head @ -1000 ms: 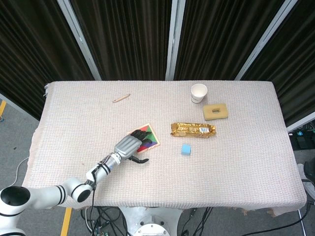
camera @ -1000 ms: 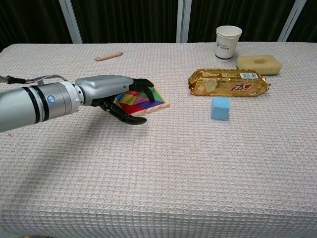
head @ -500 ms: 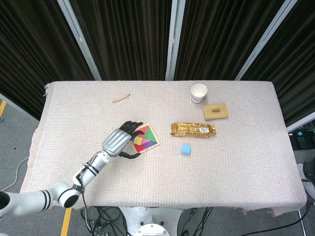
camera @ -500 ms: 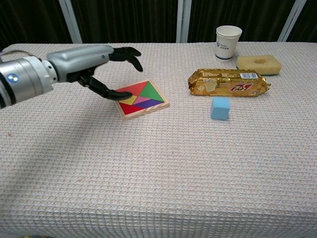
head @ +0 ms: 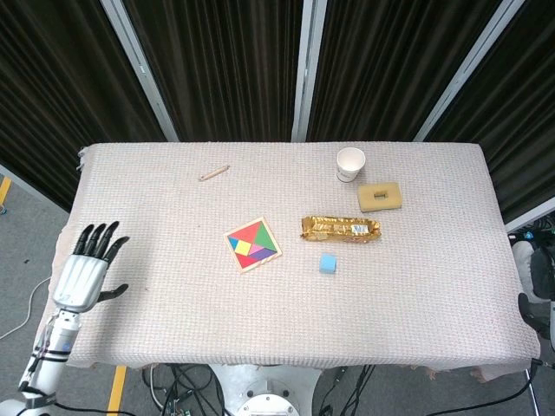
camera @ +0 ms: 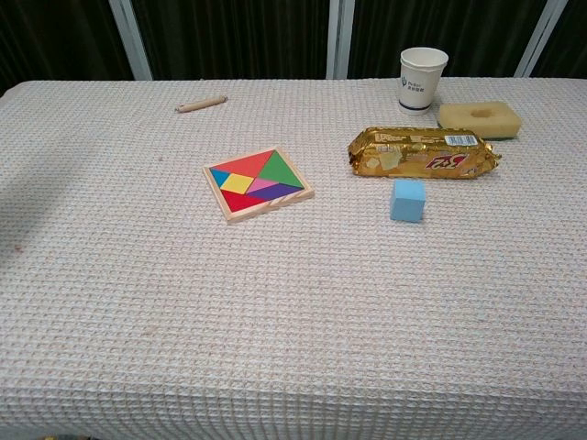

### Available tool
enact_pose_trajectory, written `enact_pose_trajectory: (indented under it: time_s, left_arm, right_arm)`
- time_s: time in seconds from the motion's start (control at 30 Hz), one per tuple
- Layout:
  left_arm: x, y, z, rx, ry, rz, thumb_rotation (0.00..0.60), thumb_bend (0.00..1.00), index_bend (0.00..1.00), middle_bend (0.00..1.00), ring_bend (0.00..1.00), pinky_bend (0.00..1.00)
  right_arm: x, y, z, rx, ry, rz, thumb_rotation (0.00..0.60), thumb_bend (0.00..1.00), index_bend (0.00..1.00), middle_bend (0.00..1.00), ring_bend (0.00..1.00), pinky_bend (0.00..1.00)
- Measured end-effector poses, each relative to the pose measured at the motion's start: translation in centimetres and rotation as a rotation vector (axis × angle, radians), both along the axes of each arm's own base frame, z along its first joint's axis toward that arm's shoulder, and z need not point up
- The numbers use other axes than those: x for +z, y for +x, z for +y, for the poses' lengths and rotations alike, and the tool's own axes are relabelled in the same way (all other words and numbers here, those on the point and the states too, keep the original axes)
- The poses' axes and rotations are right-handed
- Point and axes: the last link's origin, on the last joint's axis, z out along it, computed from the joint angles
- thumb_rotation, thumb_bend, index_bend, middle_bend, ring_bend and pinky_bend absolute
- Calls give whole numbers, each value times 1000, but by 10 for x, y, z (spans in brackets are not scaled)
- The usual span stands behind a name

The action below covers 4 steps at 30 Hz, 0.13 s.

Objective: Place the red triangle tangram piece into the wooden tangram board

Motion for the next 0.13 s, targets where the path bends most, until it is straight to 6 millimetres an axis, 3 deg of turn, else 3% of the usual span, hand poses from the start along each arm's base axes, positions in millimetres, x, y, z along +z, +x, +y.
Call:
enact_pose_trajectory:
  time_s: [0.13]
  left_arm:
    - [13,-18,-16,44,7,5,555,67,171,0,0,0]
  right_arm:
    - [-4,1,0,-3,7,-1,600,293,0,0,0,0]
